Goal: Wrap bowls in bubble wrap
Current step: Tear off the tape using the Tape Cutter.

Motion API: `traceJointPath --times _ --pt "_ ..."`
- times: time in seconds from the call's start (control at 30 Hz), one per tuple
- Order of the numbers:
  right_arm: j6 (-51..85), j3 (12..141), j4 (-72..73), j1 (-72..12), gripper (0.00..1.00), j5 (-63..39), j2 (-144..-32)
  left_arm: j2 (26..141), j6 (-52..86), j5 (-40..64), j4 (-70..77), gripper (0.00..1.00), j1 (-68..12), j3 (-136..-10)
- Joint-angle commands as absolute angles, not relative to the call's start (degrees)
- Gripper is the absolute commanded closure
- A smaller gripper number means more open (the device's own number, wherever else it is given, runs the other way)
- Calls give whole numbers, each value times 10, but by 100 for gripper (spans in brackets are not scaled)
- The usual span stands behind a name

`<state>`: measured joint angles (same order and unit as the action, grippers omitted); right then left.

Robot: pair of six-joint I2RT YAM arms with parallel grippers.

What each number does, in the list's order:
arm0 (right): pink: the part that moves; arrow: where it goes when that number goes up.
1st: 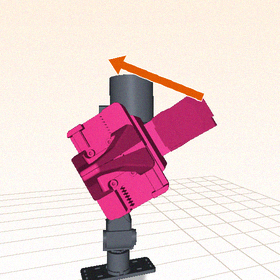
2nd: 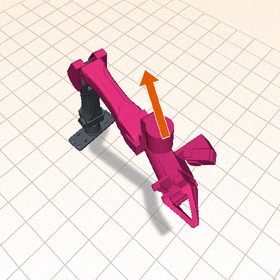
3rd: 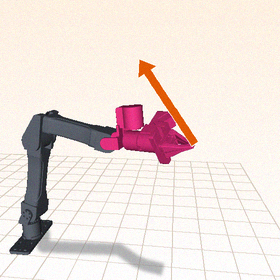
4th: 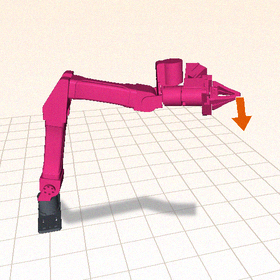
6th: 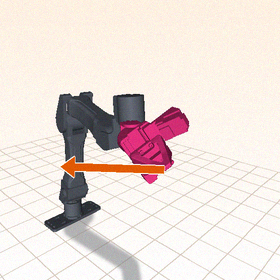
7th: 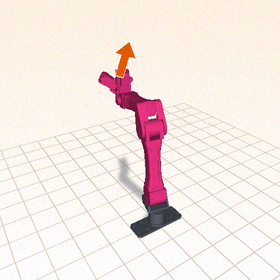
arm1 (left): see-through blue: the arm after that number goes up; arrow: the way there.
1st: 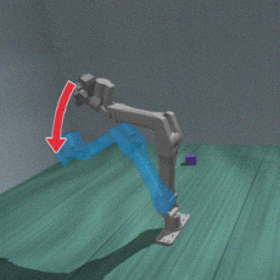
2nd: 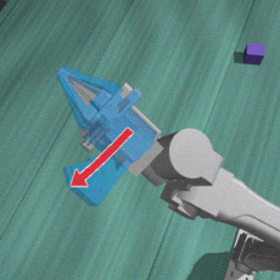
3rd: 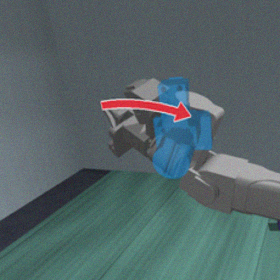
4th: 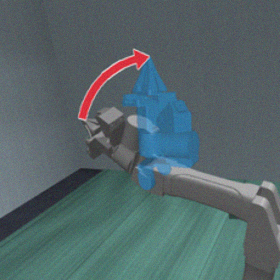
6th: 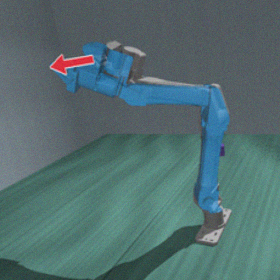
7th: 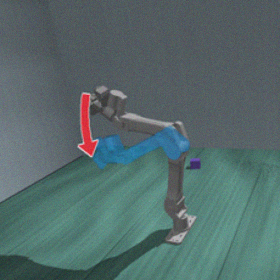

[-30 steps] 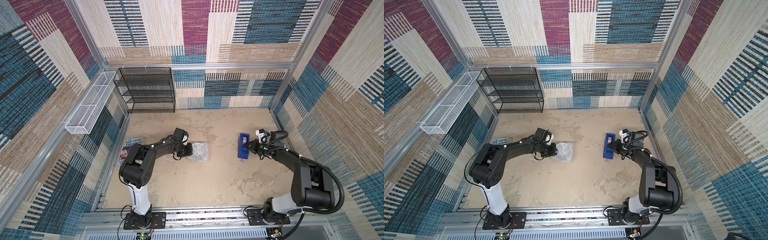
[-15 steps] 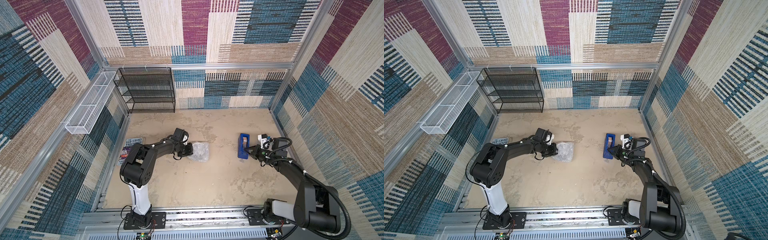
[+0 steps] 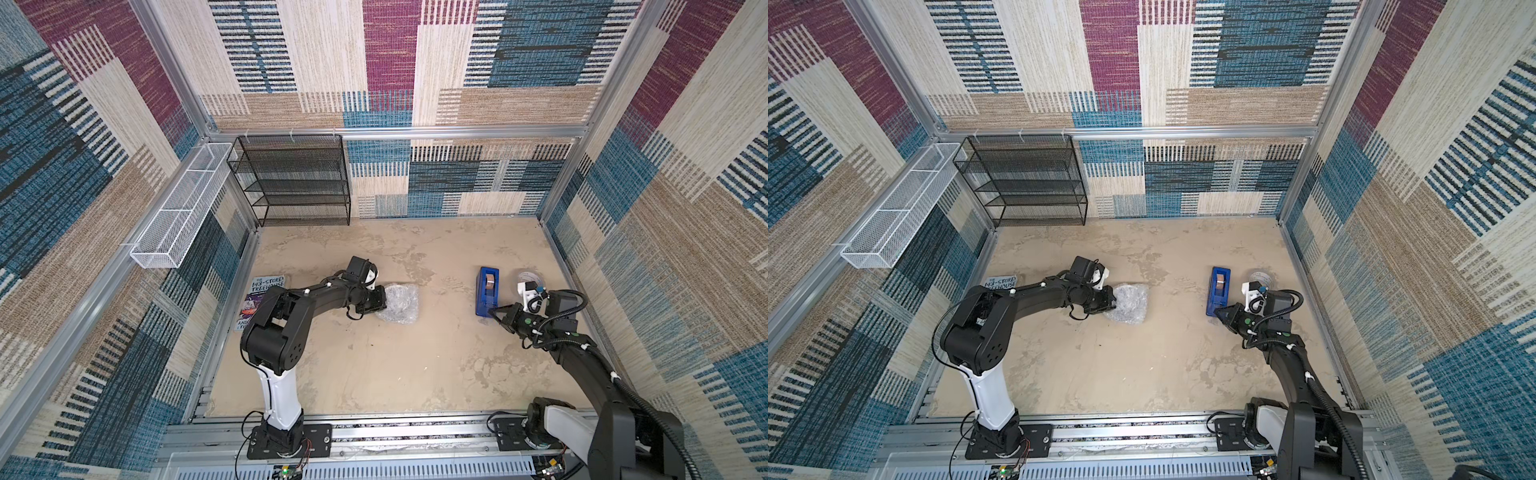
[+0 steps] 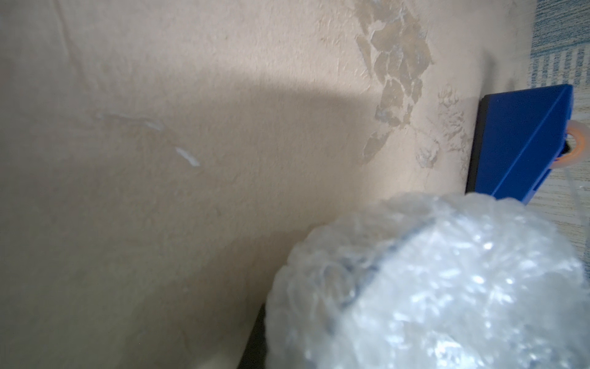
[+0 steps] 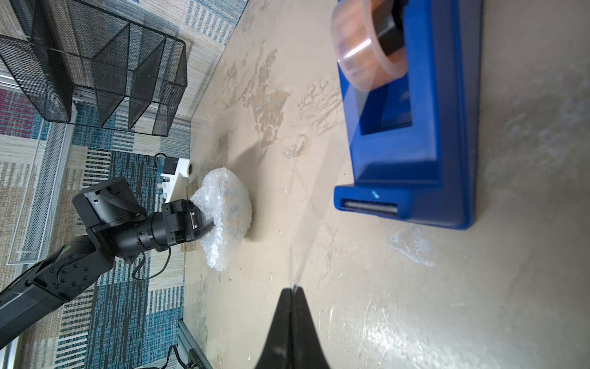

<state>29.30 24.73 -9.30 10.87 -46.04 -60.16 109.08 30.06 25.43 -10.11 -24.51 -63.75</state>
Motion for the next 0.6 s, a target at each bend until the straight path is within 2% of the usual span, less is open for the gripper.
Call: traceJointPath --times 0.0,0.57 --pt "302 236 -103 108 100 -468 -594 1092 297 257 -99 100 -244 -640" --pt "302 210 -37 108 100 -433 -671 1091 294 251 -97 100 -245 -634"
